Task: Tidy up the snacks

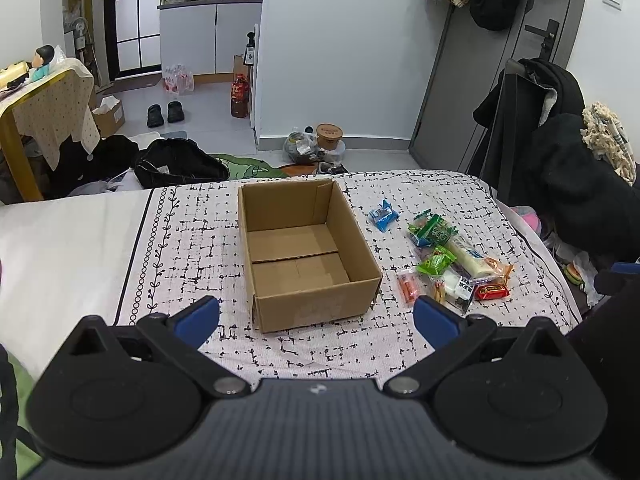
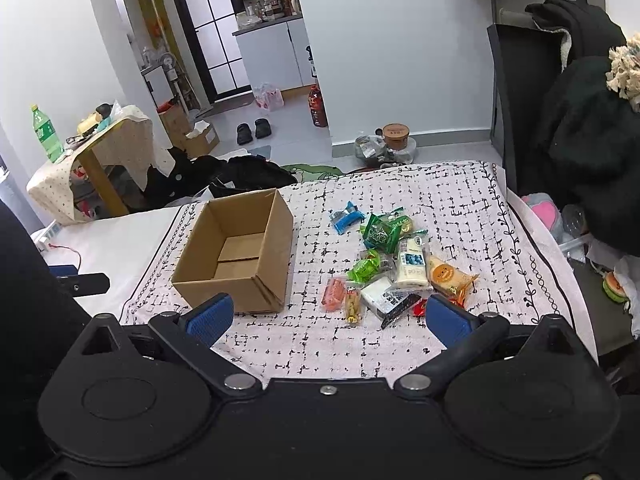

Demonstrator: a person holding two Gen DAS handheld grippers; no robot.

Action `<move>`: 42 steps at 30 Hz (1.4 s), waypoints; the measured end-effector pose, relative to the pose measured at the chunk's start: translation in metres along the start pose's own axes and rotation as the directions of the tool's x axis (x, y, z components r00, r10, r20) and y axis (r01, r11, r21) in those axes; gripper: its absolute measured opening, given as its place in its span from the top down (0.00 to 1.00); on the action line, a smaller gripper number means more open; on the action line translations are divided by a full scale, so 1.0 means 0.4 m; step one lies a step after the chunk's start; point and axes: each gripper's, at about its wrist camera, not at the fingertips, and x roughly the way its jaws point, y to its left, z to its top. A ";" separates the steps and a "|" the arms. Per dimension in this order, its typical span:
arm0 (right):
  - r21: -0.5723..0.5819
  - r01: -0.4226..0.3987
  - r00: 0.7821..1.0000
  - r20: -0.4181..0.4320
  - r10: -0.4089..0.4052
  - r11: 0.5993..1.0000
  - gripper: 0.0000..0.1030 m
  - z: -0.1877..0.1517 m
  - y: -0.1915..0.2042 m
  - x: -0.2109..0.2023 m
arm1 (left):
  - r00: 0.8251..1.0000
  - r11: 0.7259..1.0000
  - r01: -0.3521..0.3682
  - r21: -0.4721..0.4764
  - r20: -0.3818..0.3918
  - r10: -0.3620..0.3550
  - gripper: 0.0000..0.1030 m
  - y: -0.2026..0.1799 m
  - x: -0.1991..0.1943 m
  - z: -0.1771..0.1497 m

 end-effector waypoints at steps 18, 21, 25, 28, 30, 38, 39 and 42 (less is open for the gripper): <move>-0.030 0.036 0.999 0.017 -0.036 0.999 0.00 -0.004 0.008 -0.009 | 1.000 1.000 0.015 0.005 0.007 -0.015 0.00 -0.007 -0.008 0.009; -0.030 0.039 0.999 0.019 -0.038 0.999 0.00 -0.001 0.004 -0.009 | 1.000 1.000 0.014 0.007 0.008 -0.014 0.00 -0.007 -0.008 0.010; -0.029 0.045 0.999 0.020 -0.045 0.999 0.00 0.000 0.002 -0.011 | 1.000 1.000 0.015 0.006 0.010 -0.015 0.00 -0.008 -0.010 0.011; -0.031 0.048 0.999 0.022 -0.047 0.998 0.00 0.000 -0.001 -0.014 | 1.000 1.000 0.015 0.007 0.012 -0.015 0.00 -0.010 -0.013 0.015; -0.027 0.050 0.999 0.024 -0.049 0.998 0.00 -0.001 -0.003 -0.016 | 1.000 1.000 0.015 0.008 0.012 -0.015 0.00 -0.010 -0.013 0.014; -0.024 0.071 0.997 0.025 -0.070 0.997 0.00 0.001 -0.008 -0.021 | 1.000 1.000 0.020 0.015 0.017 -0.020 0.00 -0.019 -0.020 0.026; -0.025 0.074 0.997 0.026 -0.073 0.997 0.00 0.002 -0.011 -0.021 | 1.000 1.000 0.021 0.015 0.017 -0.022 0.00 -0.021 -0.020 0.028; -0.028 0.081 0.996 0.026 -0.080 0.996 0.00 0.001 -0.015 -0.020 | 1.000 1.000 0.024 0.016 0.016 -0.024 0.00 -0.024 -0.015 0.027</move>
